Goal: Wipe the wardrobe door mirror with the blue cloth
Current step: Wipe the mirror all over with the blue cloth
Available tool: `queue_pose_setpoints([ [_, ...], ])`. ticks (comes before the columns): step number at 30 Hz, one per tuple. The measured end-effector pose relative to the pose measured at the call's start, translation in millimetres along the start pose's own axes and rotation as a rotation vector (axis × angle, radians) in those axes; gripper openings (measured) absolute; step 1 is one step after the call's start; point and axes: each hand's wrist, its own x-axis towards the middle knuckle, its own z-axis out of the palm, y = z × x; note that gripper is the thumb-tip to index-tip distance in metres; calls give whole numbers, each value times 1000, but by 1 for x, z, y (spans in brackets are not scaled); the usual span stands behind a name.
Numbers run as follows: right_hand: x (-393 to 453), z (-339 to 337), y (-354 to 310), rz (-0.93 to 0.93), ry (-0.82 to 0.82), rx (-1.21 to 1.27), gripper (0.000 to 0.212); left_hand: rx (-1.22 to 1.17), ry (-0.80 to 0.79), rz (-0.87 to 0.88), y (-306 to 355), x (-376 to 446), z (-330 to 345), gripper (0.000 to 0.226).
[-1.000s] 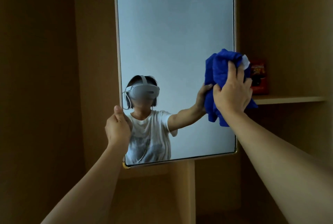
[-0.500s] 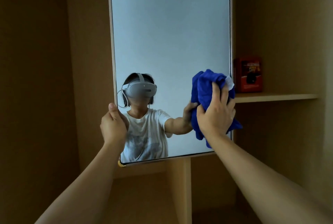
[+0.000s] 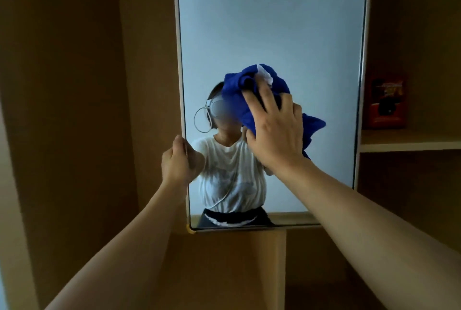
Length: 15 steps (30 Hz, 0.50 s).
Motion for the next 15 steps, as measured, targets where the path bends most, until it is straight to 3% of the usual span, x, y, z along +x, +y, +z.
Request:
queue_pose_setpoints([
  [5,77,-16,-17,-129,-84,35,71,50,-30,-12,55,25,11,55],
  [9,142,-30,-21,-159,-89,74,73,-13,1,-19,116,43,27,53],
  [15,125,-34,-13,-321,-184,63,47,-94,-23,-33,189,63,45,45],
])
